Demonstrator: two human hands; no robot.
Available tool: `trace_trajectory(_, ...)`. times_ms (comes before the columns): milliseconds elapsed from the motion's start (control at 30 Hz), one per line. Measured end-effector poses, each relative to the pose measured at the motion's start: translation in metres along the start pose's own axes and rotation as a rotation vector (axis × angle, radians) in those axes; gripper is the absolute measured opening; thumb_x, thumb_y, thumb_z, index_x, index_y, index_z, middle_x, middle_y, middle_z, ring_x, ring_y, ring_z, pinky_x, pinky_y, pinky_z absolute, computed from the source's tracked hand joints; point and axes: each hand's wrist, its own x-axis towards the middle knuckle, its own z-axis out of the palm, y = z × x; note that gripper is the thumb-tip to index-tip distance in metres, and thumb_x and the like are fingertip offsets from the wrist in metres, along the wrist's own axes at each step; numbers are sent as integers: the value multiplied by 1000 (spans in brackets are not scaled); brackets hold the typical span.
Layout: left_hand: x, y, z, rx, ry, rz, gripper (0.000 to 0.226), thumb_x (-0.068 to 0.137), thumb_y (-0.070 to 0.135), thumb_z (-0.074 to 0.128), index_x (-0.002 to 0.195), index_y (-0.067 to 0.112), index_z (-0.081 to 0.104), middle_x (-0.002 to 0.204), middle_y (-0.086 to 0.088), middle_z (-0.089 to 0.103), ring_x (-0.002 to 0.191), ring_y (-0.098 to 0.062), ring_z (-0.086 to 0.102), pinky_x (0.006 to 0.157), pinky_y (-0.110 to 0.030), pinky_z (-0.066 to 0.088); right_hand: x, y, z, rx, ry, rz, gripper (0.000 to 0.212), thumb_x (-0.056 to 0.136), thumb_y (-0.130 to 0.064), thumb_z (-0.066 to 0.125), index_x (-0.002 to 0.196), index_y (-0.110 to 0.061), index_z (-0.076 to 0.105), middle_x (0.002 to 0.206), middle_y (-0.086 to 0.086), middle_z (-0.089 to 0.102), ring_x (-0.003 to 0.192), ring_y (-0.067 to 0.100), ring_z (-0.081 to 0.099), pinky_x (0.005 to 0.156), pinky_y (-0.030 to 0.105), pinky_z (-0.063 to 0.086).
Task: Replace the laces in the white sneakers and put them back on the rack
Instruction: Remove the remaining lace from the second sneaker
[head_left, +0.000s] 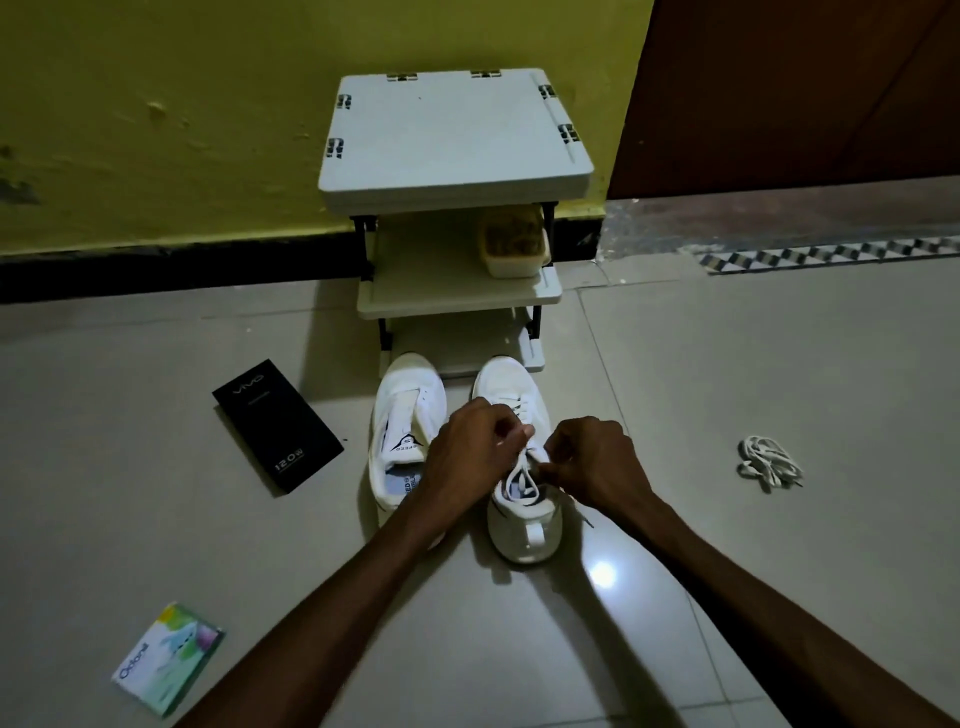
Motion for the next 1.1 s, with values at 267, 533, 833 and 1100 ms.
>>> trace_trajectory(267, 21, 18, 14, 329, -71, -16, 28, 84, 38, 71, 96, 13, 72, 107, -6, 61, 98, -26, 62, 77, -32, 46, 3, 8, -1, 162, -68, 146, 33, 63, -46, 88, 68, -19, 69, 62, -7, 67, 60, 7, 65, 60, 22, 52)
trace_trajectory(533, 24, 21, -2, -299, 31, -252, 13, 89, 16, 67, 77, 20, 70, 84, -1, 73, 82, -18, 69, 73, -28, 53, 5, 10, 3, 183, -93, 146, 30, 66, -36, 88, 70, -12, 71, 60, 0, 68, 57, 14, 69, 62, 30, 59)
trace_trajectory(833, 56, 32, -86, -1037, 266, -450, 8, 101, 14, 49, 94, 12, 53, 78, -6, 59, 59, -11, 54, 49, -17, 47, 6, 11, 8, 225, -83, 144, 17, 69, -16, 82, 68, -6, 69, 57, 5, 67, 53, 19, 69, 61, 38, 61)
trace_trajectory(1100, 4, 11, -4, 46, 139, -111, 14, 90, 32, 63, 97, 22, 57, 108, 2, 54, 98, -18, 57, 82, -34, 47, 4, 10, 9, 186, -57, 149, 24, 68, -30, 83, 64, -13, 67, 60, -2, 64, 59, 18, 67, 58, 30, 56)
